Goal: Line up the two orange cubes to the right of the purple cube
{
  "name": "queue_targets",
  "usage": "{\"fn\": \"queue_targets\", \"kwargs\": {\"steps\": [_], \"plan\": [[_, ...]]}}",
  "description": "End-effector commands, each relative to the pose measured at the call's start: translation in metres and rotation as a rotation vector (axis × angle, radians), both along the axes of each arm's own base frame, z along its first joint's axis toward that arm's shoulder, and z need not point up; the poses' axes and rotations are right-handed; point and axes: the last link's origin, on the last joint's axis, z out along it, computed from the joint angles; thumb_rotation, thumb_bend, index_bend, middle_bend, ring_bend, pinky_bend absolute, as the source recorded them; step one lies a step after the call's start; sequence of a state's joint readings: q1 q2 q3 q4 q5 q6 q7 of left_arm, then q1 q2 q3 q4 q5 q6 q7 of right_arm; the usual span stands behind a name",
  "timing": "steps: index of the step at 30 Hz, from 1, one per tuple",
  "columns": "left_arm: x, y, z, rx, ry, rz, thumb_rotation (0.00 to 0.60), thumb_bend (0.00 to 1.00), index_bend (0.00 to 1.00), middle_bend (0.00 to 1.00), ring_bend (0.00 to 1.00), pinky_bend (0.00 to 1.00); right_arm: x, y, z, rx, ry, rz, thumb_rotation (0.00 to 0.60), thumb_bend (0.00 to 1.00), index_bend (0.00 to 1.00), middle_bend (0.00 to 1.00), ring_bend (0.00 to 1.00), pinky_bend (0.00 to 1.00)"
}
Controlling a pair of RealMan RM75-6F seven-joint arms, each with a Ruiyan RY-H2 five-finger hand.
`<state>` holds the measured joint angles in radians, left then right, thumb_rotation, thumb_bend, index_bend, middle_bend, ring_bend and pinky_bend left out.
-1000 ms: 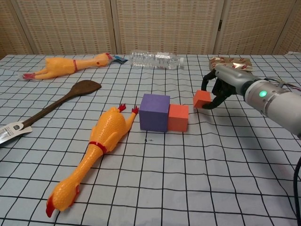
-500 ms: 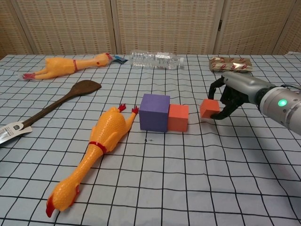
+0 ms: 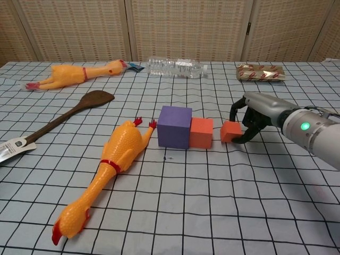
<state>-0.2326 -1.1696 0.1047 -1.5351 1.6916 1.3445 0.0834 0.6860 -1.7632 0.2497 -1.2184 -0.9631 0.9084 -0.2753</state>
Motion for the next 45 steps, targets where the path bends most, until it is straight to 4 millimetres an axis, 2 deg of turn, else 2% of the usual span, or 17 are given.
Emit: {"fn": "queue_targets", "kwargs": {"steps": [1, 40, 45], "plan": [[0.000, 0.000, 0.000, -0.002, 0.000, 0.001, 0.600, 0.43, 0.30, 0.55, 0.46, 0.64, 0.001, 0.000, -0.003, 0.007, -0.005, 0.001, 0.600, 0.10, 0.60, 0.97, 1.00, 0.99], [0.001, -0.001, -0.002, -0.012, 0.002, -0.007, 0.600, 0.43, 0.30, 0.55, 0.46, 0.64, 0.005, -0.003, -0.018, 0.027, -0.078, -0.004, 0.600, 0.10, 0.60, 0.97, 1.00, 0.99], [0.001, -0.001, -0.002, -0.012, 0.002, -0.004, 0.600, 0.43, 0.30, 0.55, 0.46, 0.64, 0.002, -0.003, -0.018, 0.031, -0.056, 0.002, 0.600, 0.10, 0.50, 0.97, 1.00, 0.99]]}}
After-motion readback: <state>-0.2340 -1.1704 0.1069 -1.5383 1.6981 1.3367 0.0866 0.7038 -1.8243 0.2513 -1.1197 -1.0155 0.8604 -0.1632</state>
